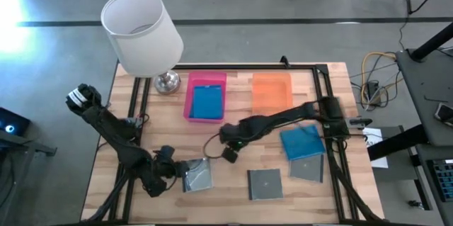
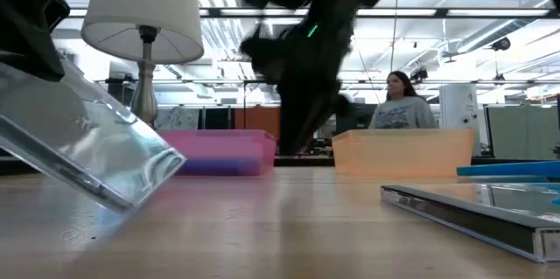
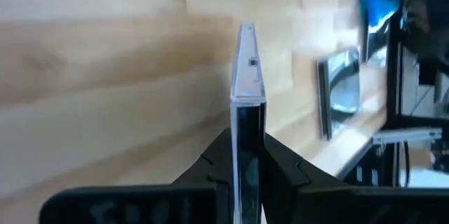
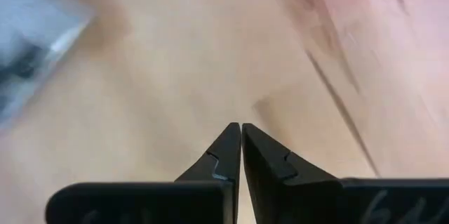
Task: Pick & place jewel cases by type
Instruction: Put the left black cd case into the orange bin
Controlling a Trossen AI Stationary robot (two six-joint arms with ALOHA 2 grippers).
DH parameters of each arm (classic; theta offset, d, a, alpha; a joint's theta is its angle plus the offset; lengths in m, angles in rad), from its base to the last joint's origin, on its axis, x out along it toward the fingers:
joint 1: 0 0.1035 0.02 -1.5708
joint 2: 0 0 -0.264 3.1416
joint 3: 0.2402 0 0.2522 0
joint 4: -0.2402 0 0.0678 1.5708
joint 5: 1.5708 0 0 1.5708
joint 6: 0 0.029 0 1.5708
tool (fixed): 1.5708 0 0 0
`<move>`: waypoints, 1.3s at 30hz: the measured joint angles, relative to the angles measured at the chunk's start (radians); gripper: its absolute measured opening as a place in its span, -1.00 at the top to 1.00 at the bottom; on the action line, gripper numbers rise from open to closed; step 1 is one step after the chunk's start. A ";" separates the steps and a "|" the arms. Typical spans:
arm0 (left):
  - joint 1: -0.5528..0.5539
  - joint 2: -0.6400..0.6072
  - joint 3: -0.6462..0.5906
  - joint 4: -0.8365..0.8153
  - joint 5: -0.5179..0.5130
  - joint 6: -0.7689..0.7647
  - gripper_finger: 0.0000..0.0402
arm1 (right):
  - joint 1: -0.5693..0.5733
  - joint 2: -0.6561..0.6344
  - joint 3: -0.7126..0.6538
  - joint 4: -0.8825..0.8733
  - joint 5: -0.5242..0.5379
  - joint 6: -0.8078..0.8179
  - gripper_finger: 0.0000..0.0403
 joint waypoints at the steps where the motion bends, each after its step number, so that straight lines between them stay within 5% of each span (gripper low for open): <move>1: -0.003 -0.007 -0.001 -0.018 -0.020 -0.002 0.90 | 0.003 -0.055 -0.055 0.039 -0.005 0.000 0.93; 9: 0.048 -0.092 -0.033 0.060 -0.112 0.178 0.90 | 0.016 -0.519 -0.517 0.476 -0.051 0.062 0.94; 17: 0.279 -0.202 -0.033 0.320 -0.090 0.595 0.90 | 0.020 -0.830 -0.736 0.519 0.051 0.185 0.94; 29: 0.838 -0.167 -0.022 0.538 0.399 0.977 0.90 | 0.067 -1.105 -0.818 0.523 0.184 0.209 0.94; 39: 0.998 0.139 0.191 0.668 0.582 1.071 0.90 | 0.073 -1.174 -0.813 0.546 0.268 0.163 0.94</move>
